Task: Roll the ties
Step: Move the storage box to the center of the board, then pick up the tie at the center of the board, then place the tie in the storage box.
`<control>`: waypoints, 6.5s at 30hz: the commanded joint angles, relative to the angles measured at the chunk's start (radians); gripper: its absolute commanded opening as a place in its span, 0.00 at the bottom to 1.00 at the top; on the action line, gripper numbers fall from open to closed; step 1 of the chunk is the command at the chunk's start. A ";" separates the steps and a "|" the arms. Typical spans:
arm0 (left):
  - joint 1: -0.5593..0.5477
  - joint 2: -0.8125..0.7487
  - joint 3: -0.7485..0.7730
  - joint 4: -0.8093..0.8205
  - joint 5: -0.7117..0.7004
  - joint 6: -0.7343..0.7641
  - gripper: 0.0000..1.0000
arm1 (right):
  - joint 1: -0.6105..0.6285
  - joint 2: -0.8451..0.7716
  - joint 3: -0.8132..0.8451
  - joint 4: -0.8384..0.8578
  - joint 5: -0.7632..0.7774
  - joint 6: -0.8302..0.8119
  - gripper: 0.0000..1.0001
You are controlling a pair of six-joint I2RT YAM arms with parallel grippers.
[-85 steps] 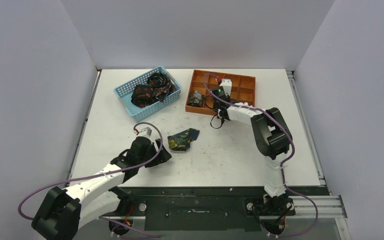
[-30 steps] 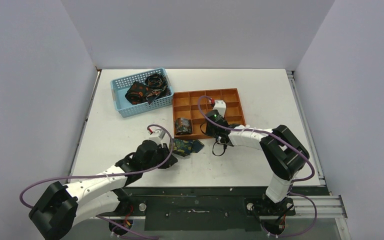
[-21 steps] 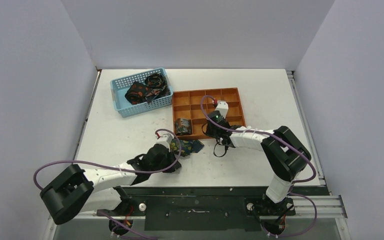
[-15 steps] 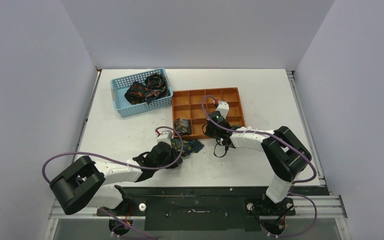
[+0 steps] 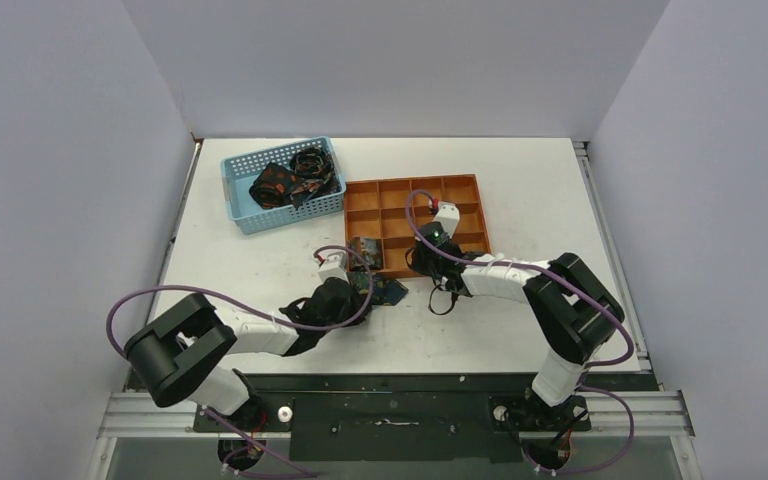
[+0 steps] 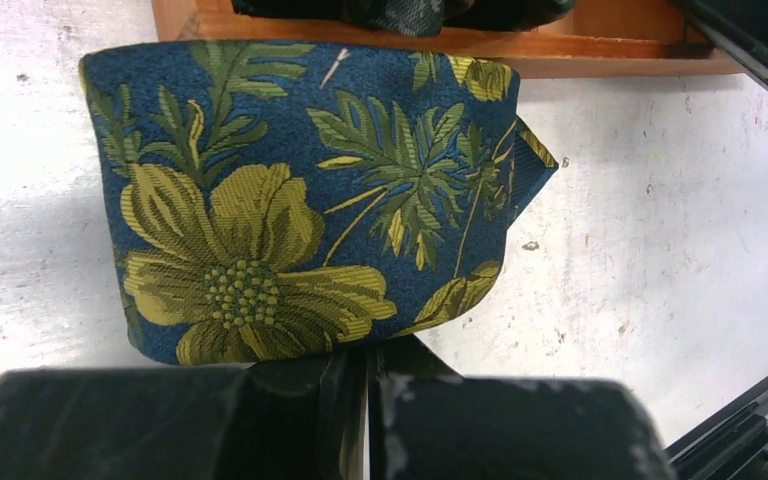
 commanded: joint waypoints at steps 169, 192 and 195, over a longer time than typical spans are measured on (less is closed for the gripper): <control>0.207 0.150 0.688 -0.325 0.821 -0.039 0.00 | -0.503 -0.524 -0.488 -0.052 -0.138 0.154 0.36; 0.139 0.328 0.834 -0.868 0.652 0.187 0.00 | -0.415 -0.825 -0.690 -0.126 -0.149 0.275 0.33; 0.121 0.322 0.804 -0.882 0.615 0.178 0.00 | -0.372 -0.848 -0.704 -0.126 -0.111 0.298 0.36</control>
